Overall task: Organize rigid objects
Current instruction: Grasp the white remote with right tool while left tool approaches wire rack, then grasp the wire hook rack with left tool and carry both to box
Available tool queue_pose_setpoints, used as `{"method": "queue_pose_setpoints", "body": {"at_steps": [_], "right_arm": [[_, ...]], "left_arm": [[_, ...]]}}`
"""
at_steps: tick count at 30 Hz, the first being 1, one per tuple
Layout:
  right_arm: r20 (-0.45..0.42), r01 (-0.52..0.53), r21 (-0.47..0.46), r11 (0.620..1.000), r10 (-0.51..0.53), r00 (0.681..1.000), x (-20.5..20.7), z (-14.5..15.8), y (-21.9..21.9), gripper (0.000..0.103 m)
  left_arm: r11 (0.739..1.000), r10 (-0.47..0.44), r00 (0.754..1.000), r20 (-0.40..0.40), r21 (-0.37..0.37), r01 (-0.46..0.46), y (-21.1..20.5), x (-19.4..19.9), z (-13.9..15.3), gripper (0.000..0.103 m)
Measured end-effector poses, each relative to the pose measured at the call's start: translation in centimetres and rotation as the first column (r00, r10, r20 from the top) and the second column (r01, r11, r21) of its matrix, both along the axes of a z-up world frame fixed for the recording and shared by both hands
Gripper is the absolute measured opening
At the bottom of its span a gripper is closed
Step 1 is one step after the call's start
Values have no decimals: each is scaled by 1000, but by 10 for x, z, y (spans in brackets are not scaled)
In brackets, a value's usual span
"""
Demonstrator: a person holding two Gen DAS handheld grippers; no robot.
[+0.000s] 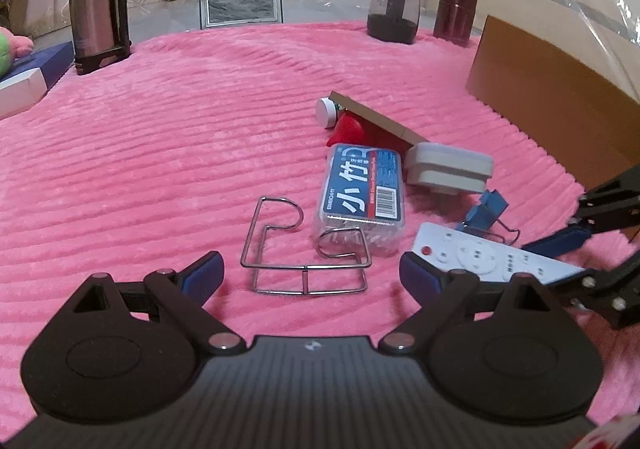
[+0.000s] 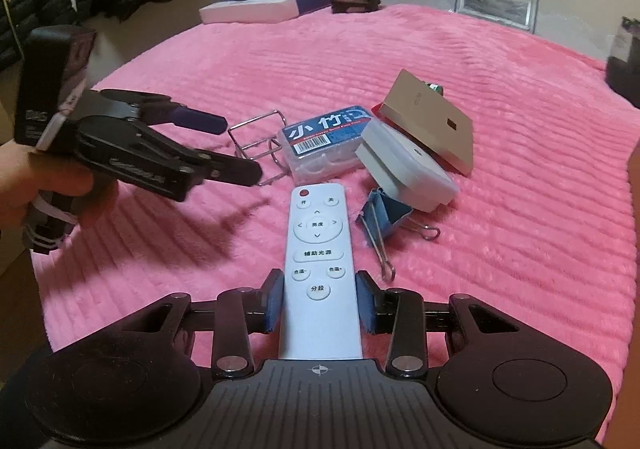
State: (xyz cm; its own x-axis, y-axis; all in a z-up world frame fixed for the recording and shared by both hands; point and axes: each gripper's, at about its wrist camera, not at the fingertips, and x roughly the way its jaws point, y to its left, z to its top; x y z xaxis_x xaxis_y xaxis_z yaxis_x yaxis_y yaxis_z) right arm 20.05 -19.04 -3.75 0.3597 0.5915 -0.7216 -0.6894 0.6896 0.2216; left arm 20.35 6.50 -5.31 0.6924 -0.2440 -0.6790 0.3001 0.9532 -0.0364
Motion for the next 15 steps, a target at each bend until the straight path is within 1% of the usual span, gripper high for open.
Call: {"method": "queue_pose_setpoints", "body": {"at_steps": [2,4,6,7,9,15], "right_arm": [[2,11,5,1000,-11,1000,-6,0,1,35],[3,20,4,1000,-20,1000,-10,-1,1,35],[0,34,10,999,-34,999,-12,-1,0,35],[-2,42,14,999,-42,999,-13,-1,-1,35],[-3,58,18,998,-58,998,-13,-1,-3,35],[-4,81,13,997,-81,997,-20,3,-8,35]], "left_arm": [[1000,6,1000,-2,5,-6,-1,4,-3,92],[1000,22,1000,-3,6,-22,0,8,-4,90],[999,30,1000,1,-9,-30,1,10,-5,80],[999,37,999,2,-9,-36,1,11,-4,78],[999,36,999,5,-6,-36,1,11,-4,67],[1000,11,1000,-16,16,-11,1,-4,5,66]]}}
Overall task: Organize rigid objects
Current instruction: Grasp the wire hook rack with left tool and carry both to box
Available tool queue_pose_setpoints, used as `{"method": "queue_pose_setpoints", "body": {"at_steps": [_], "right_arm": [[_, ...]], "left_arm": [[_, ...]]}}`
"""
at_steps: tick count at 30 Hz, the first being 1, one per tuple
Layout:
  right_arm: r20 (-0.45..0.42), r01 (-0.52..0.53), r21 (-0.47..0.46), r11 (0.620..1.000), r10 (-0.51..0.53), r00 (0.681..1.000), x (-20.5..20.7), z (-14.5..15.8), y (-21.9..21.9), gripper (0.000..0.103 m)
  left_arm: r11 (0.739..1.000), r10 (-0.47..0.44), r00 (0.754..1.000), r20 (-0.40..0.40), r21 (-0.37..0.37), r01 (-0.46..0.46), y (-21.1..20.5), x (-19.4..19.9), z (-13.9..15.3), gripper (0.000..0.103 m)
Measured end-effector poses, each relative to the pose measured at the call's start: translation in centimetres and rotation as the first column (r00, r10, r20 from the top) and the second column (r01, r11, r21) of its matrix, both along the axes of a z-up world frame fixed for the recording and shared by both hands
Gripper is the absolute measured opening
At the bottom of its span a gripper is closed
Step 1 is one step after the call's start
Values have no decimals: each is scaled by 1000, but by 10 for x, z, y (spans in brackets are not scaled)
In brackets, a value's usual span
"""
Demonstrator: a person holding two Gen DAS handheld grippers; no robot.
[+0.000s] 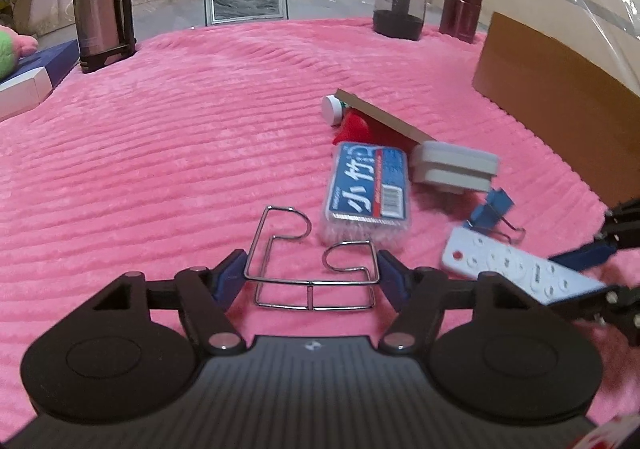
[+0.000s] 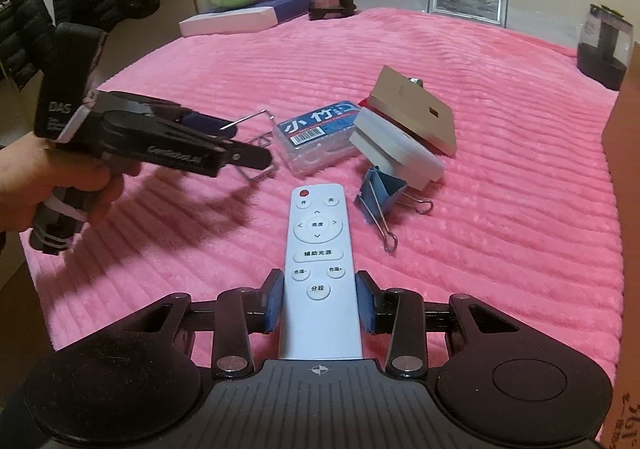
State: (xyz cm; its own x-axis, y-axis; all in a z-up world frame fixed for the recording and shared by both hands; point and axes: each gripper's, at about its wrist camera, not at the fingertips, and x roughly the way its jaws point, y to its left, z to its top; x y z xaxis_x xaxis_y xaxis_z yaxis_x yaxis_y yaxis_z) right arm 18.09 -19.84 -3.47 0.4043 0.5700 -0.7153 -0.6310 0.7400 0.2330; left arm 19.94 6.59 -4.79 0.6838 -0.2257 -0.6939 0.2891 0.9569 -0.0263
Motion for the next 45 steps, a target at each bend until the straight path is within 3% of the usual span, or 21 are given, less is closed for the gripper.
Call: {"method": "queue_pose_setpoints", "body": {"at_steps": [8,16,23,28,35,41,45], "right_arm": [[27,30,-7,1000,-30,999,-14,15,-12,35],[78,63,39,997,-66,995,-31,50,-38,35],[114,93,135,986,-109,987,-40,99,-88,35],[171,130,137,982,-153,973,-37,139,-146,35],[241,174,4,985,-170,956,-11,169,-230,35],[234,127,-142,982,-91,968,25,161,-269,35],[187,84,-243,966,-39,982,49,136,-278,35]], "left_arm": [[997,-64,997,-33,32,65,-3,-43,25,65],[985,-172,985,-12,8,172,-19,-61,68,65],[935,-354,935,34,25,353,-63,-59,124,65],[870,-492,867,70,51,490,-112,-46,163,65],[720,-694,715,84,119,684,-204,-20,206,65],[590,-802,596,32,196,783,-286,13,212,65],[528,-835,549,-38,231,818,-330,35,198,65]]}}
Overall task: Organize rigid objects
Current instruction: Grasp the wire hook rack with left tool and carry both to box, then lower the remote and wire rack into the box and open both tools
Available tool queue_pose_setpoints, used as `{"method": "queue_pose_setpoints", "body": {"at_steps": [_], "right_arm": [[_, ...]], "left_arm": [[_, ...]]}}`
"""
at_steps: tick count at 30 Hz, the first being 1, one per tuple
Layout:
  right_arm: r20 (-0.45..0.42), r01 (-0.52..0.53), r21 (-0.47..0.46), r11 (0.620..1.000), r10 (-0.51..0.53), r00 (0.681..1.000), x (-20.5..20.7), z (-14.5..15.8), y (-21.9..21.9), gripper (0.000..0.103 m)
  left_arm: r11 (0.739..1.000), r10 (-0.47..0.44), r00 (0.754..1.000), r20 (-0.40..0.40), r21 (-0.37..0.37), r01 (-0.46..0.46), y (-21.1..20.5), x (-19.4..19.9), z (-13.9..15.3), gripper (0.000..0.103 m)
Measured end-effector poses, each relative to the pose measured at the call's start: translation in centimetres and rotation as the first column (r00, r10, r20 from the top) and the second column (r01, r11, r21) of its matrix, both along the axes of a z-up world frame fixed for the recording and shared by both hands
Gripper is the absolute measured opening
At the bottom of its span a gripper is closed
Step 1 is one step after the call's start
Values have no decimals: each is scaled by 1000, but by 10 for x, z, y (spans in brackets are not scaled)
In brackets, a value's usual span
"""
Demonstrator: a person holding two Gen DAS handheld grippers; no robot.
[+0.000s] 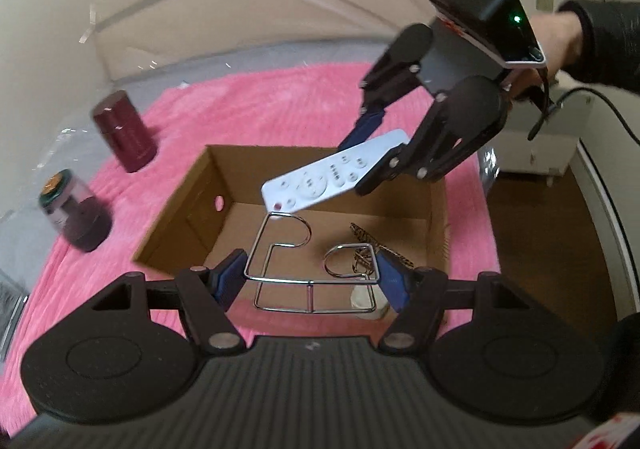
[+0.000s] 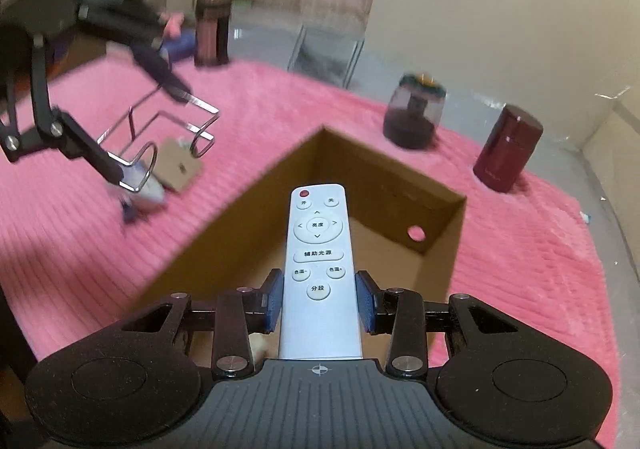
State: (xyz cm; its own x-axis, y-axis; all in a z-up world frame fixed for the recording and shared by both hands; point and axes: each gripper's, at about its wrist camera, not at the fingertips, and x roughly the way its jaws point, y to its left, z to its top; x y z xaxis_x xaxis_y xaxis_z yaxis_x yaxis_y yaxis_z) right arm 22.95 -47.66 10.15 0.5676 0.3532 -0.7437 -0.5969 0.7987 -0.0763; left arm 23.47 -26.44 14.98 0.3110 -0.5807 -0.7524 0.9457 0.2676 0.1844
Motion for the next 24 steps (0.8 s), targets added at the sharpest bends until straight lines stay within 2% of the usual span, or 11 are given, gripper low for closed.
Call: {"method": "queue_pose_setpoints", "body": {"at_steps": [4,10,17,24], "right_arm": [[-61,-7,-74,997,3,998,24,-28,-3,35],[-125,-13,-123,992,-3,992,52,-60,-6,35],[-189,-39,-160,986,9,982,74,-85,-1,35],[-238,-51,-197,979,2,971,91,-102,7,35]], "left_arm": [[997,-34,999,-15,74,35,-34,18,-24,65],[987,-60,997,-41,150,66,-67,44,-56,65],[966,-65,995,-75,247,82,-89,72,-96,65],[941,-57,991,-120,325,94,-101,80,-126,65]]}}
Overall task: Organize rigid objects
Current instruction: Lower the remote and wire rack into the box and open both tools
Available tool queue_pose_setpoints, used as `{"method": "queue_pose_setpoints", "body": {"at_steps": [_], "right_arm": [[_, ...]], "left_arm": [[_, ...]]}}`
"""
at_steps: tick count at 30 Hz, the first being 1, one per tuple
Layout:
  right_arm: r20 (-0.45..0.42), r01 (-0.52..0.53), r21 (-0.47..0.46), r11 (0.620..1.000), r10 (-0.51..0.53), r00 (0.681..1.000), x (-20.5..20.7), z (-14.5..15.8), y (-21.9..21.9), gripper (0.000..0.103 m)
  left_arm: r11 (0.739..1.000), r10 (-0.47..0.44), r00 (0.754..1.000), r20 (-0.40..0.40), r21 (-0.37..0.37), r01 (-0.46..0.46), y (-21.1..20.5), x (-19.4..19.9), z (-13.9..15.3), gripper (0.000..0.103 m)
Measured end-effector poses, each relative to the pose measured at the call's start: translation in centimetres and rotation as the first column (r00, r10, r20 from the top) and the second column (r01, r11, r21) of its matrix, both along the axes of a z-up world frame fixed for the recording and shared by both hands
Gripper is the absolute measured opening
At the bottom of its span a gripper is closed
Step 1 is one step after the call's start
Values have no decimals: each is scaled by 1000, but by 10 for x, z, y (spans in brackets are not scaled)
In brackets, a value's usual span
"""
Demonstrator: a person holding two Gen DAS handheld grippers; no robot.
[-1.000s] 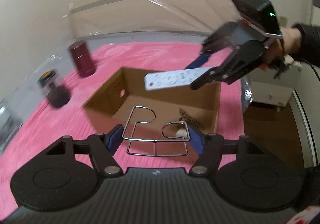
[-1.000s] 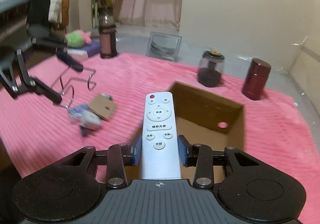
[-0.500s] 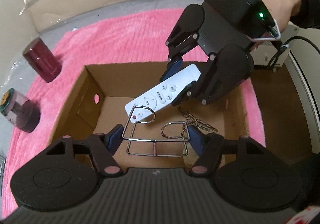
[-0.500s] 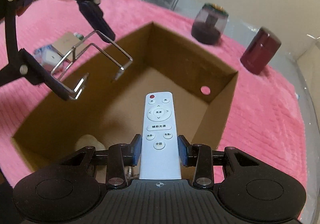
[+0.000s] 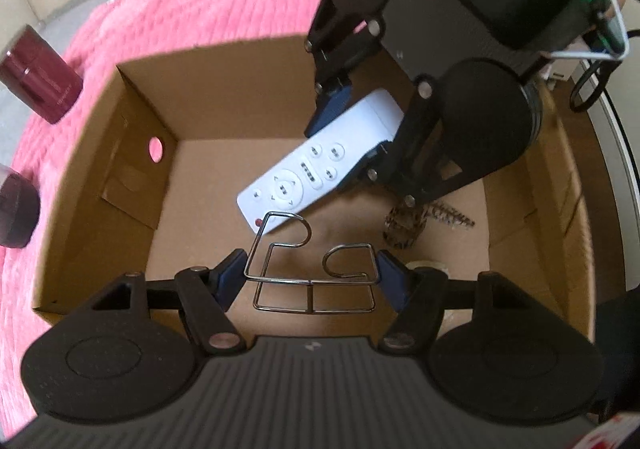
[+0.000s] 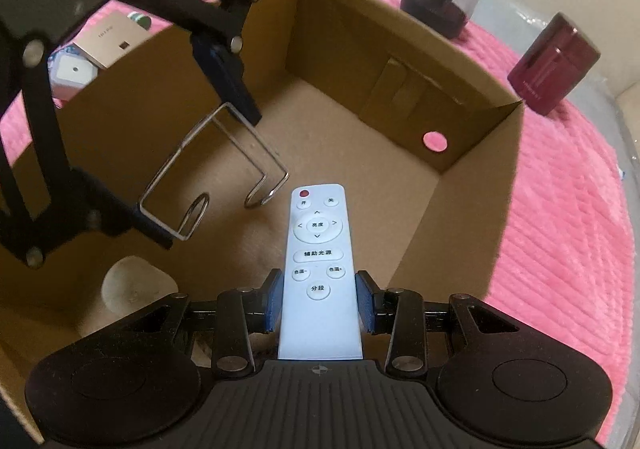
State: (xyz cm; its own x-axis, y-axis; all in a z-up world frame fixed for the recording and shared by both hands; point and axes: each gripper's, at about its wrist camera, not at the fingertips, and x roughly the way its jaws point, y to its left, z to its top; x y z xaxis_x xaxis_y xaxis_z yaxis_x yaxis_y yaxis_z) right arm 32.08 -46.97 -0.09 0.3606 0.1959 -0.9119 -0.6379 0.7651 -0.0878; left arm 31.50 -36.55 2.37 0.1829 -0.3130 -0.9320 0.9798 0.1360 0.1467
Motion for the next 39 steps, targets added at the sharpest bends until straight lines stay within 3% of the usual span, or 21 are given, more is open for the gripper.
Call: {"method": "queue_pose_setpoints", "body": {"at_steps": [11,29,39], "right_arm": [[-43,-7,-11,1000,6,999,4,-10,5,35],[-85,22,15,1000,-21,996,16,-18,2,35],[-89,24,20,1000,-23,996,17,-22,2,35]], "left_arm": [[995,26,999,-32,97,-23,-9,11,-29,65],[983,41,998,-48,180,-31,-22,16,-41,66],[986,43,998,-50,163,-35,-21,15,-40,66]]}}
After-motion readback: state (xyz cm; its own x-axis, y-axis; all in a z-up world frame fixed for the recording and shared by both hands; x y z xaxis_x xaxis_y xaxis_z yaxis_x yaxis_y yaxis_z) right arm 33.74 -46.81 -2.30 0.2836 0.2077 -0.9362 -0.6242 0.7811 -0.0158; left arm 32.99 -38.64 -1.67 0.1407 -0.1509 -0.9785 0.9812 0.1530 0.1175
